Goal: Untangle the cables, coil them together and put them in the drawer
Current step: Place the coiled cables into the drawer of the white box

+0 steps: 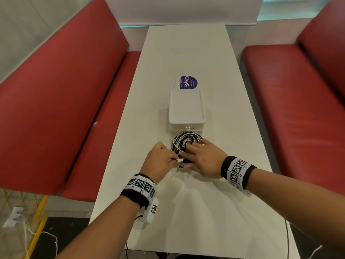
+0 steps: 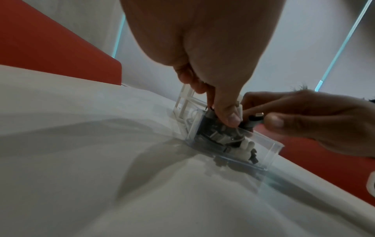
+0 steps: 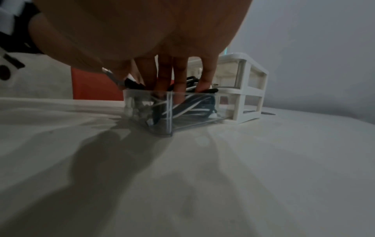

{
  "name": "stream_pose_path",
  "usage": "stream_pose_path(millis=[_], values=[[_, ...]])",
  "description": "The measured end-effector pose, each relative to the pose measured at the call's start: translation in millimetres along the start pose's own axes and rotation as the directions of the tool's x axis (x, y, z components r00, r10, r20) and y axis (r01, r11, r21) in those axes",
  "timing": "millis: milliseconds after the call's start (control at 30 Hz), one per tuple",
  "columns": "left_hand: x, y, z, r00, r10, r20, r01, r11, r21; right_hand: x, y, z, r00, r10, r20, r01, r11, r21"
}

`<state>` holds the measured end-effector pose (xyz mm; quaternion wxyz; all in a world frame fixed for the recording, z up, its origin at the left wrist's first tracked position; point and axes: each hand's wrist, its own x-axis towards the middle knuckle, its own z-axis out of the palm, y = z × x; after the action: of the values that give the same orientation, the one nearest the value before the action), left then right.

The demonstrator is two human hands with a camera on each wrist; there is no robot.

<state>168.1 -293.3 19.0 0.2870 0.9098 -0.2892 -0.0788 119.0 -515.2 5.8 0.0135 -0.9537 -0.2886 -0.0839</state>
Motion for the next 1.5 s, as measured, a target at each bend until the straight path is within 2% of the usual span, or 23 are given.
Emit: stream_pose_path(millis=[133, 233, 300, 433, 567, 700, 833, 933, 1067, 1133, 1200, 1333, 1400, 1500], values=[[-2.9, 7.4, -8.2, 0.985, -0.010, 0.172, 0.010, 1.000, -0.002, 2.6, -4.6, 2.0, 0.995, 0.096, -0.024, -0.092, 0.984, 0.152], [-7.1, 2.4, -14.4, 0.987, -0.015, 0.163, 0.024, 0.998, -0.055, 4.7, -6.5, -0.2, 0.983, 0.183, -0.024, -0.172, 0.954, 0.244], [-5.2, 1.3, -16.5, 0.987, 0.006, 0.160, 0.002, 0.999, -0.047, 7.9, -7.5, -0.9, 0.977, 0.208, -0.039, -0.193, 0.952, 0.237], [2.1, 4.3, -15.7, 0.988, 0.074, 0.135, -0.070, 0.997, -0.035, 12.6, -7.8, -2.9, 0.958, 0.288, 0.018, -0.279, 0.911, 0.304], [8.0, 11.7, -14.0, 0.987, 0.042, 0.155, -0.045, 0.999, 0.016, 7.2, -4.0, -5.8, 0.962, 0.261, 0.080, -0.273, 0.903, 0.332], [8.0, 15.2, -12.2, 0.982, 0.092, 0.162, -0.109, 0.989, 0.100, 2.5, -0.5, -8.0, 0.970, 0.211, 0.119, -0.240, 0.910, 0.339], [6.9, 18.0, -14.4, 0.962, 0.107, 0.251, -0.156, 0.971, 0.182, -0.7, 0.3, -12.8, 0.977, 0.199, 0.073, -0.212, 0.904, 0.372], [9.8, 21.2, -13.3, 0.960, 0.097, 0.263, -0.157, 0.963, 0.219, -1.8, -0.3, -12.3, 0.983, 0.182, 0.014, -0.173, 0.906, 0.387], [20.5, 19.1, -9.8, 0.980, -0.014, 0.199, -0.034, 0.971, 0.236, -9.0, 1.7, -8.6, 0.973, 0.225, -0.042, -0.183, 0.876, 0.445], [22.5, 18.9, -8.7, 0.984, -0.022, 0.176, -0.013, 0.981, 0.191, -13.4, 2.2, -8.4, 0.954, 0.296, -0.040, -0.239, 0.836, 0.495], [23.1, 20.1, -6.4, 0.980, 0.026, 0.195, -0.060, 0.984, 0.169, -11.2, 2.4, -9.8, 0.918, 0.394, -0.053, -0.296, 0.766, 0.571], [17.4, 12.8, -0.3, 0.960, 0.188, 0.209, -0.240, 0.935, 0.262, 8.0, 0.7, -10.4, 0.781, 0.624, -0.039, -0.436, 0.589, 0.681], [13.9, 10.6, 2.3, 0.947, 0.259, 0.190, -0.308, 0.899, 0.310, 13.7, -1.3, -2.4, 0.747, 0.665, -0.018, -0.491, 0.570, 0.659], [10.6, 14.5, 1.2, 0.951, 0.210, 0.228, -0.255, 0.947, 0.194, 17.7, -1.6, 13.0, 0.711, 0.700, -0.072, -0.543, 0.610, 0.577]])
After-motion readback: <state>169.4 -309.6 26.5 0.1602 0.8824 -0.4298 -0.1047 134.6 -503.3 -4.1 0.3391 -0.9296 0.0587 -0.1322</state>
